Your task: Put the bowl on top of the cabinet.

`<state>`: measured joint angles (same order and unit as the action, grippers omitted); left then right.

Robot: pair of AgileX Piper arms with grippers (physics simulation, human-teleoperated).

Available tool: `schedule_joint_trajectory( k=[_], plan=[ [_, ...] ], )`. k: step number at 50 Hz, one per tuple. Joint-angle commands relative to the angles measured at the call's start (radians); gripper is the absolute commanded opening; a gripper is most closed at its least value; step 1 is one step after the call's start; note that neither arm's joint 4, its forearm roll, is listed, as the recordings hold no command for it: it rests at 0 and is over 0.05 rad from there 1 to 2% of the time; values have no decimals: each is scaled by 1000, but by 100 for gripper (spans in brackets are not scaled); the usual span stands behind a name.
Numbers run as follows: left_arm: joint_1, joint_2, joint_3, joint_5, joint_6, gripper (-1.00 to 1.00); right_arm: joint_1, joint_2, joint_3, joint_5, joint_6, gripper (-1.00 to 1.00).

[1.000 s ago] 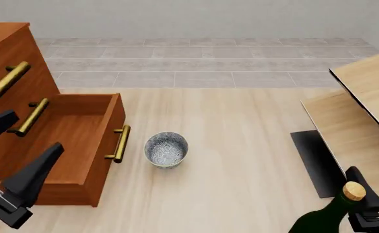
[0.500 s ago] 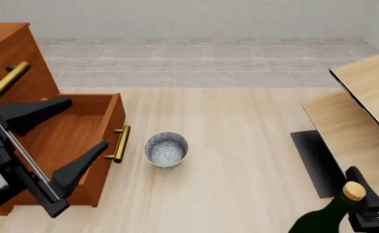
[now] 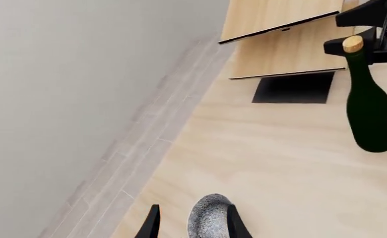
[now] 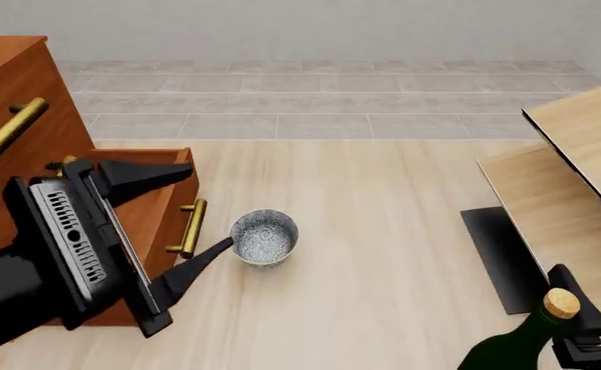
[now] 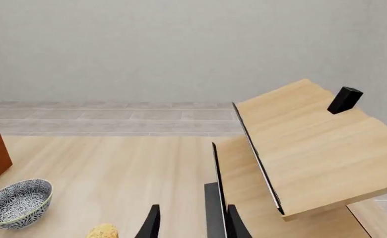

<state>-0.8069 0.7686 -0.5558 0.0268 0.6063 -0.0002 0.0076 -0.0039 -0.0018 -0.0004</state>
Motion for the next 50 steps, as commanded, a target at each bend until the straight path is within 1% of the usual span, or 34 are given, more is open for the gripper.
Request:
schedule_joint_trajectory(
  k=[1,16,25,35,40,50],
  plan=[
    [-25,78,-17,8,47,100,0,0,0,0,0,100],
    [-26,152,-15,8,47,100,0,0,0,0,0,100],
    [-16,218,-2,-22,42,100,0,0,0,0,0,100],
    [-21,303,21,-82,80,100,0,0,0,0,0,100],
    [-11,353,26,-117,86,100,0,0,0,0,0,100],
    [11,435,21,-152,93,100,0,0,0,0,0,100]
  ],
)
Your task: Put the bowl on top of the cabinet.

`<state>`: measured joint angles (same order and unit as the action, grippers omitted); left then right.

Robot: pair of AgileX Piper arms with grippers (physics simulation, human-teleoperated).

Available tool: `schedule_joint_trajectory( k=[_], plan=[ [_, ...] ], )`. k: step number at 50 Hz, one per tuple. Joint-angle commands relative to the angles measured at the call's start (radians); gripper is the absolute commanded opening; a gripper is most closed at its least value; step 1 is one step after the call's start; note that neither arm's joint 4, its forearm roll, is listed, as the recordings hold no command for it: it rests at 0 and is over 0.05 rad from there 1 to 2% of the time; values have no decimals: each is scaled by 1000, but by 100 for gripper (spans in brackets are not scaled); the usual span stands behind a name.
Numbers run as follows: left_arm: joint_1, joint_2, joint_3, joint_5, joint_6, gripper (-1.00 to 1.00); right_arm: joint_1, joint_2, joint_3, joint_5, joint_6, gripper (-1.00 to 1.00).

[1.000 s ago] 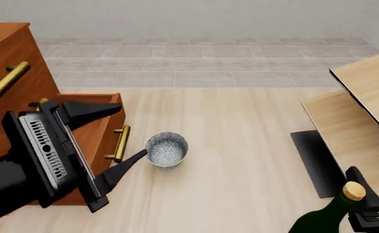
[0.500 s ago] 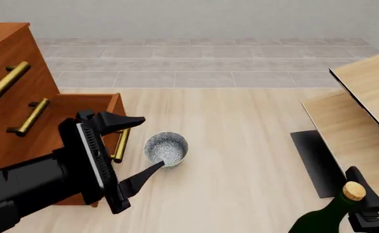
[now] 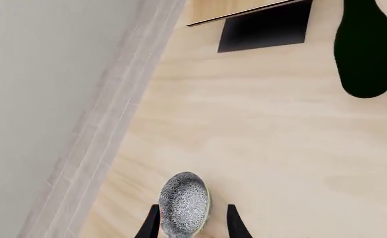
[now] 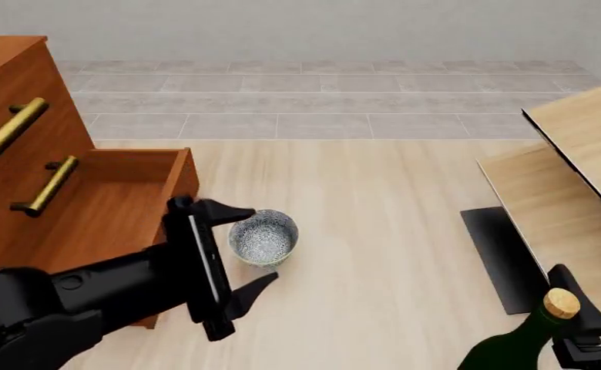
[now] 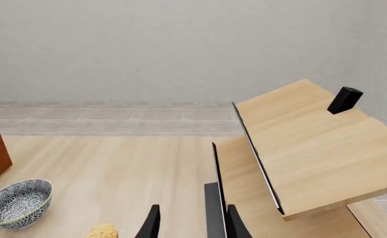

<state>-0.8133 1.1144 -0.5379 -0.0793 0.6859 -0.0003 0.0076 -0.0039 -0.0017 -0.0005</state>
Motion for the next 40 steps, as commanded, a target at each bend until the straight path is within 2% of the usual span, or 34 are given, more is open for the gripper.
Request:
schedule_joint_trajectory(
  k=[1,40],
  plan=[
    [18,97,4,-49,15,100,0,0,0,0,0,100],
    [93,349,-20,-178,49,100,0,0,0,0,0,100]
  ],
)
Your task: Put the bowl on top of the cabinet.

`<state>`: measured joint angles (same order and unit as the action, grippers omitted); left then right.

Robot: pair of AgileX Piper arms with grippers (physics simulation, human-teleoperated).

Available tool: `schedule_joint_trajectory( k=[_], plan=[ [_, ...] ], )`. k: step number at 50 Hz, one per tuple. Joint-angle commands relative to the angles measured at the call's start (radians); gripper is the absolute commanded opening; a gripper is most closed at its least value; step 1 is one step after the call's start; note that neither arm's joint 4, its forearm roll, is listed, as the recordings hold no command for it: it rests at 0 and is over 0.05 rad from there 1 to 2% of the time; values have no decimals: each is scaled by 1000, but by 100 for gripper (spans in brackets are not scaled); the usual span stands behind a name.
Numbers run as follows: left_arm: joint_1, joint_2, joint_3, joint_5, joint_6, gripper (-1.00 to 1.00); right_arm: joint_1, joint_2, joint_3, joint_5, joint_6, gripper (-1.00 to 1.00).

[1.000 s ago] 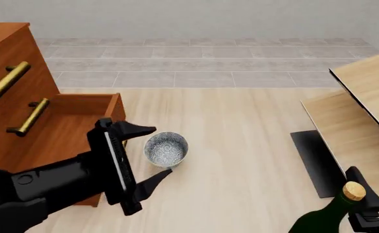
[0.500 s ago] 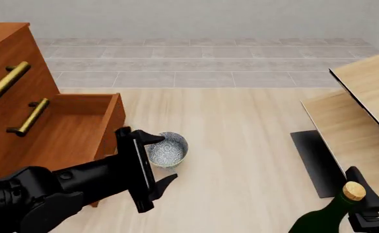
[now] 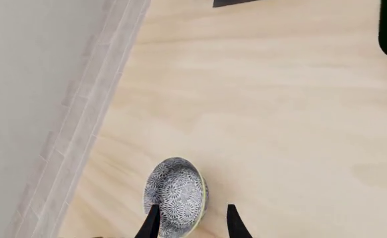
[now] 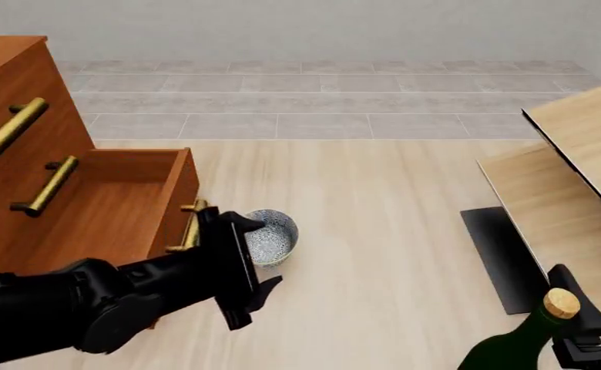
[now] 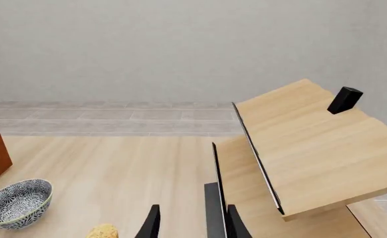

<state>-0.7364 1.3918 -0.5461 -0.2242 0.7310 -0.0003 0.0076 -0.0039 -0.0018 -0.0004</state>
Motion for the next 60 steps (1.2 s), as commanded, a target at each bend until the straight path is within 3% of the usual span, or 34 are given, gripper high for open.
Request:
schedule_joint_trajectory(
  k=[1,22,41,60],
  plan=[
    [13,74,-13,-29,0,100,0,0,0,0,0,100],
    [59,165,-43,-68,10,100,0,0,0,0,0,100],
    [34,257,-30,-135,6,100,0,0,0,0,0,100],
    [62,326,-51,-162,15,100,0,0,0,0,0,100]
  ],
)
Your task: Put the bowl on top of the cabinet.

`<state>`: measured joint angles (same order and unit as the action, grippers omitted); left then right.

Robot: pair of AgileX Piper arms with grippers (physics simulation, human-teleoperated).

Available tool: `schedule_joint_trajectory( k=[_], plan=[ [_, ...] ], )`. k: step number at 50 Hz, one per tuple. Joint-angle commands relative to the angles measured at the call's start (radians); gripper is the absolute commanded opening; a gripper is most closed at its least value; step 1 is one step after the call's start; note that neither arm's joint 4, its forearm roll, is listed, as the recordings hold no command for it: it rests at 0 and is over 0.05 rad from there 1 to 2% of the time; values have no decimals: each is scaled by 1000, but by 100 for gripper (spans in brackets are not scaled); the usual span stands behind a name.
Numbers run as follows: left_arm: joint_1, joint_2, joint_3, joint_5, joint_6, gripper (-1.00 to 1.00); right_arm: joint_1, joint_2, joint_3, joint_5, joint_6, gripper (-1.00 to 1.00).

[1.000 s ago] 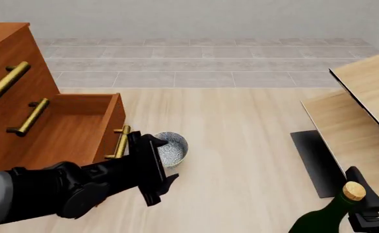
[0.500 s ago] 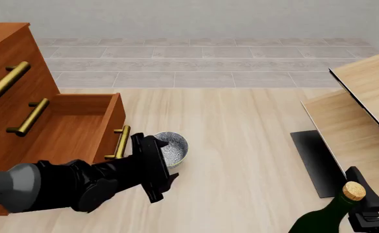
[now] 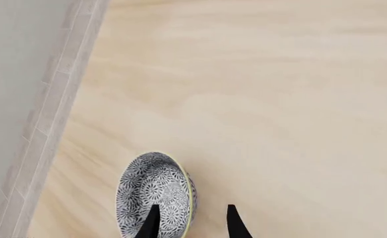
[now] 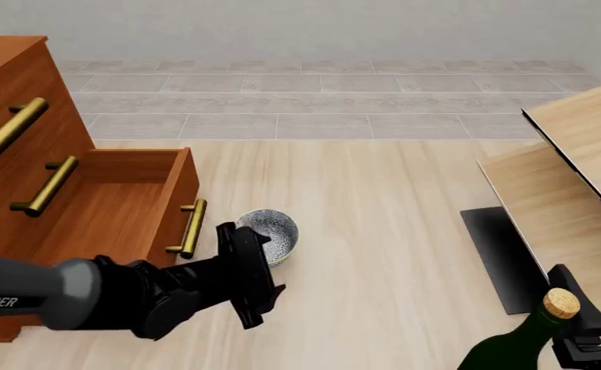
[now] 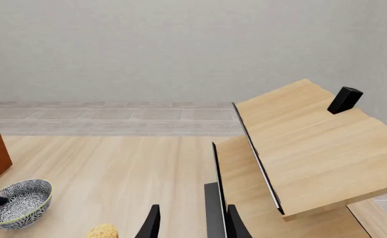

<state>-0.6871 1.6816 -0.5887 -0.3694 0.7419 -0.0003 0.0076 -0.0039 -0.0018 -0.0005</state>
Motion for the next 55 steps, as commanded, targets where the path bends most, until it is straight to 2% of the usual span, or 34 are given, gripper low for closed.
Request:
schedule_joint_trajectory(
  k=[1,55],
  plan=[
    [15,39,-9,-18,5,100,0,0,0,0,0,100],
    [67,157,-55,-63,26,100,0,0,0,0,0,100]
  ],
)
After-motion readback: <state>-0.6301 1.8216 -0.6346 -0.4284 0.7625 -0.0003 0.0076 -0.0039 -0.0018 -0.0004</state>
